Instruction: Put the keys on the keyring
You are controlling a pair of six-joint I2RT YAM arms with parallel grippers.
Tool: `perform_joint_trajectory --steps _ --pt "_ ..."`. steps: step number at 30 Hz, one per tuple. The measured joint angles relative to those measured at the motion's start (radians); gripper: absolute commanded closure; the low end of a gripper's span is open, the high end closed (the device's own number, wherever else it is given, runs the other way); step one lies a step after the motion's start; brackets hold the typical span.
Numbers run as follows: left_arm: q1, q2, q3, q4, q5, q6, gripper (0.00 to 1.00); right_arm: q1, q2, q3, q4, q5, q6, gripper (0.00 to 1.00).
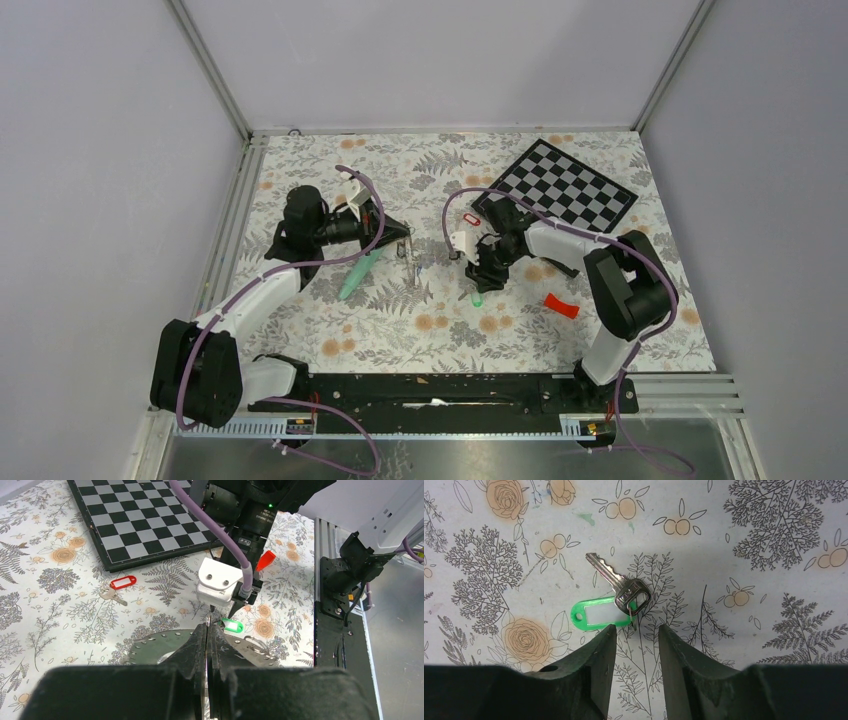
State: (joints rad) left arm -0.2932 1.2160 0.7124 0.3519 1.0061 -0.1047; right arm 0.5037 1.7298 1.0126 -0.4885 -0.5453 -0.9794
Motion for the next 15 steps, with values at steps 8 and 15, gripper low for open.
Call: perform_joint_trajectory --steps 8,15 --pt "0.003 0.0 0.0 0.0 0.0 0.0 1.0 0.004 0.023 0.002 0.0 -0.017 -0.008 0.59" --pt "0.005 0.0 0.0 0.0 0.0 0.0 1.0 0.006 0.024 0.005 0.0 -0.024 -0.012 0.67"
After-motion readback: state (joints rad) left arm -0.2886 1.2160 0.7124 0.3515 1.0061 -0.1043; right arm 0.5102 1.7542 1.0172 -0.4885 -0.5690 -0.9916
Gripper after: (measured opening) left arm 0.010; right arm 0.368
